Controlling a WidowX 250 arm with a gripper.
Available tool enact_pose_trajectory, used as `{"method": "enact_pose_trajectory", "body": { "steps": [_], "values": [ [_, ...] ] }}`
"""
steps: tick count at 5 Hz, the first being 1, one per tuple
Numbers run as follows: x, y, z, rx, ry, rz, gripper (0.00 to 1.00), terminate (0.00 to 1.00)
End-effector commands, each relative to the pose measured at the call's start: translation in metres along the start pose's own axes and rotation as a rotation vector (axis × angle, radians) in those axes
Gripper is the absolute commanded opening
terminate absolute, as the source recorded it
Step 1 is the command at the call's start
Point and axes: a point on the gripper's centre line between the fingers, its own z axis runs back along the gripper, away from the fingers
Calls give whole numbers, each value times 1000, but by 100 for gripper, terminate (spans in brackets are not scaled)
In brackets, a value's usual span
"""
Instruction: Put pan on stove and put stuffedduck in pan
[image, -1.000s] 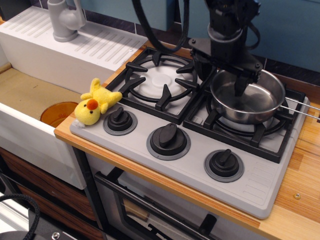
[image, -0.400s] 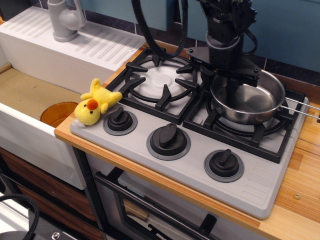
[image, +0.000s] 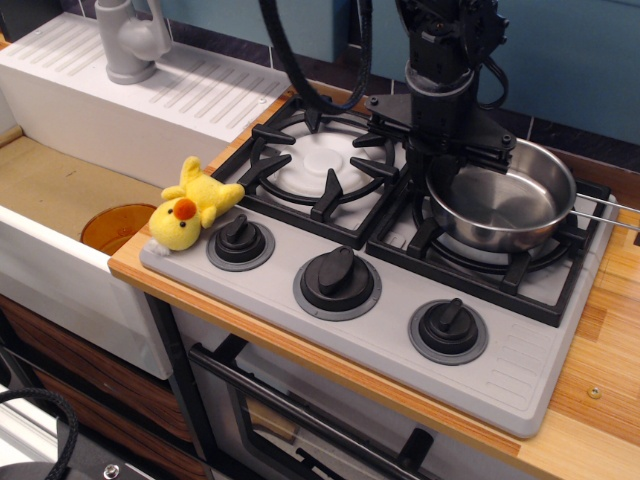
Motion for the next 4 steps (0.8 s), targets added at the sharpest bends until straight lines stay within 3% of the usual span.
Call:
{"method": "enact_pose_trajectory", "body": {
  "steps": [1,4],
  "values": [
    [4,-13,21,-17,-27,-11,0,0],
    [25,16,80,26,20,-81,0,0]
  ]
}}
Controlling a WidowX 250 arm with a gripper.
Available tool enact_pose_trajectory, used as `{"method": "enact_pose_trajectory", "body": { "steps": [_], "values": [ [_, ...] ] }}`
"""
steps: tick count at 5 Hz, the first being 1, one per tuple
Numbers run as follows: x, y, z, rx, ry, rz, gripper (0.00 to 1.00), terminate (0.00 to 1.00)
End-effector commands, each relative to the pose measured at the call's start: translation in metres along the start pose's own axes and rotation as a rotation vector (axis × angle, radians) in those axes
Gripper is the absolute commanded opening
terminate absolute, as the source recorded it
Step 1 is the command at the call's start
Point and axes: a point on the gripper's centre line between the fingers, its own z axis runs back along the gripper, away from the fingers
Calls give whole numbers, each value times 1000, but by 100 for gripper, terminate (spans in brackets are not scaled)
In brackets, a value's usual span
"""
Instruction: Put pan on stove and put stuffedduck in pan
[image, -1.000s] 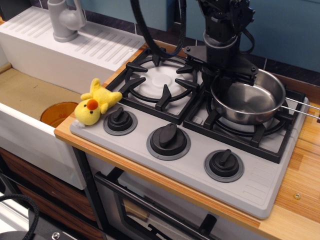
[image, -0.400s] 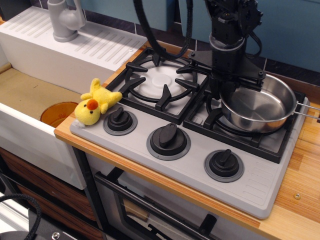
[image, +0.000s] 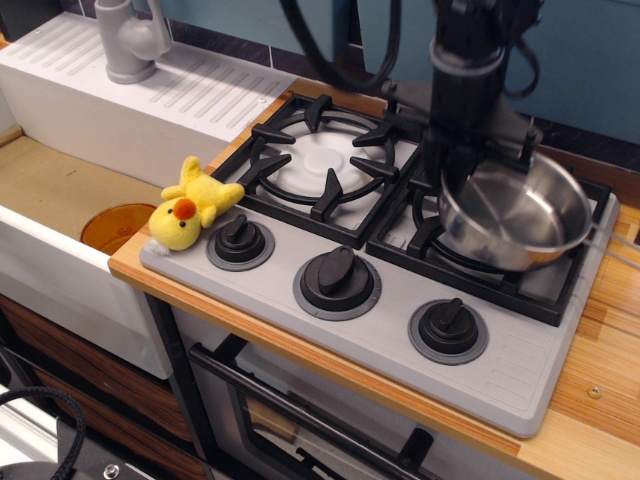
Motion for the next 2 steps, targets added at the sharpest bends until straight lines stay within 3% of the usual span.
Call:
{"method": "enact_pose_trajectory", "body": {
  "steps": [1,2],
  "values": [
    [32,40,56,10,-52,-75,0,0],
    [43,64,61,18,-43,-111,0,0]
  ]
}}
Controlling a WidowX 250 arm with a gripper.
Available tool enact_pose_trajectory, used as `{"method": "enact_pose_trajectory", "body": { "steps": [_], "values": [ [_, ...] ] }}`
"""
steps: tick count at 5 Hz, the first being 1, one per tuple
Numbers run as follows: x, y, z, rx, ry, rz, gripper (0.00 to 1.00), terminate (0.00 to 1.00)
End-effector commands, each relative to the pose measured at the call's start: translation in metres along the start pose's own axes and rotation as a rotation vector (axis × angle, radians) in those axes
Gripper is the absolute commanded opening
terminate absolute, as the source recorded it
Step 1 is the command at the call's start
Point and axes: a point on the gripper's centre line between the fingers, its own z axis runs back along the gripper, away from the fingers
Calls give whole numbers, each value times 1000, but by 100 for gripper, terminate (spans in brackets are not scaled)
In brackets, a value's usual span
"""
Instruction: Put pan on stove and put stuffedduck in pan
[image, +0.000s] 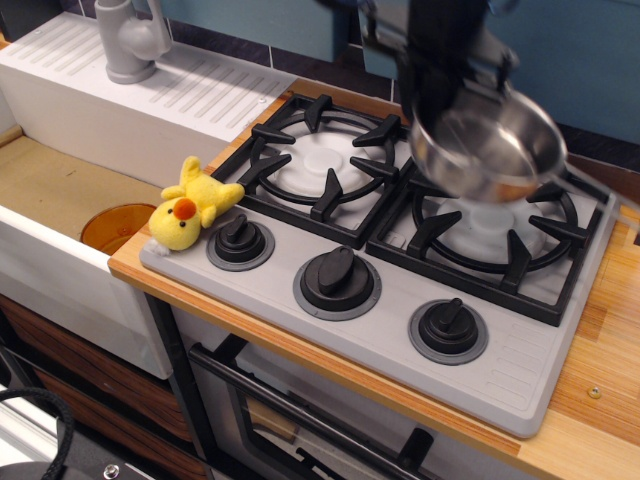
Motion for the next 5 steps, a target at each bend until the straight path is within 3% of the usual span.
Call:
{"method": "enact_pose_trajectory", "body": {
  "steps": [1,3,5],
  "values": [
    [27,51,26,21,-66,-55,0,0],
    [27,81,20,22,-54,-59,0,0],
    [10,96,9,29,-58,-37,0,0]
  ]
}}
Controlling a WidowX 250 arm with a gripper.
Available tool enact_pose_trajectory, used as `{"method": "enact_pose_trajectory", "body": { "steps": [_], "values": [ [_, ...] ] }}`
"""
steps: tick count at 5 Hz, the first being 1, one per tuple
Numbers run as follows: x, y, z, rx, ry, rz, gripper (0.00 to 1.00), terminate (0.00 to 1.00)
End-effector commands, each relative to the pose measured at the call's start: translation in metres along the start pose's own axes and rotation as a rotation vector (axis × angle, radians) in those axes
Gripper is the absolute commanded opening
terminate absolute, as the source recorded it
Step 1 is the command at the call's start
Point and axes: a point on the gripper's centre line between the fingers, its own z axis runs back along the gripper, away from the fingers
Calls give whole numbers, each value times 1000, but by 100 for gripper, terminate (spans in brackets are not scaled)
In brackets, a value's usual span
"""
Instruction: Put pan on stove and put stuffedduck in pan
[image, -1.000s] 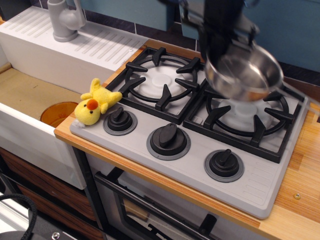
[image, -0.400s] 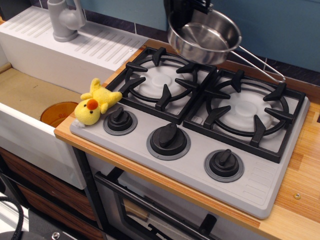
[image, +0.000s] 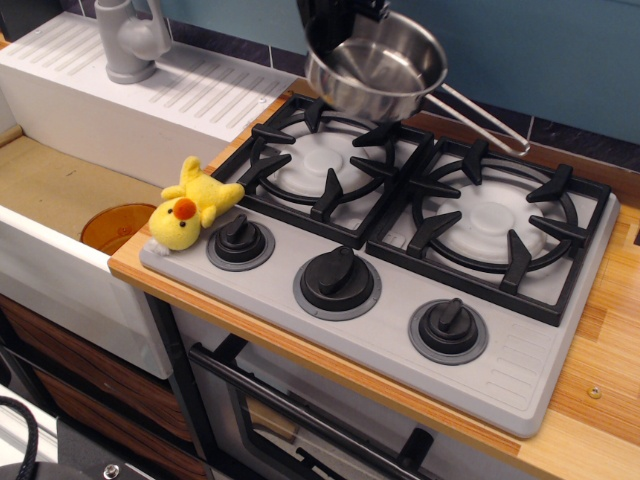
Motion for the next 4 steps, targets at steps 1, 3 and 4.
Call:
{"method": "enact_pose_trajectory", "body": {
  "steps": [1,3,4],
  "values": [
    [-6,16,-1,14,-64,19,0,0],
    [-9,33,-16,8,-86,5,0,0],
    [-5,38,-18,8,-85,-1,0,0]
  ]
}}
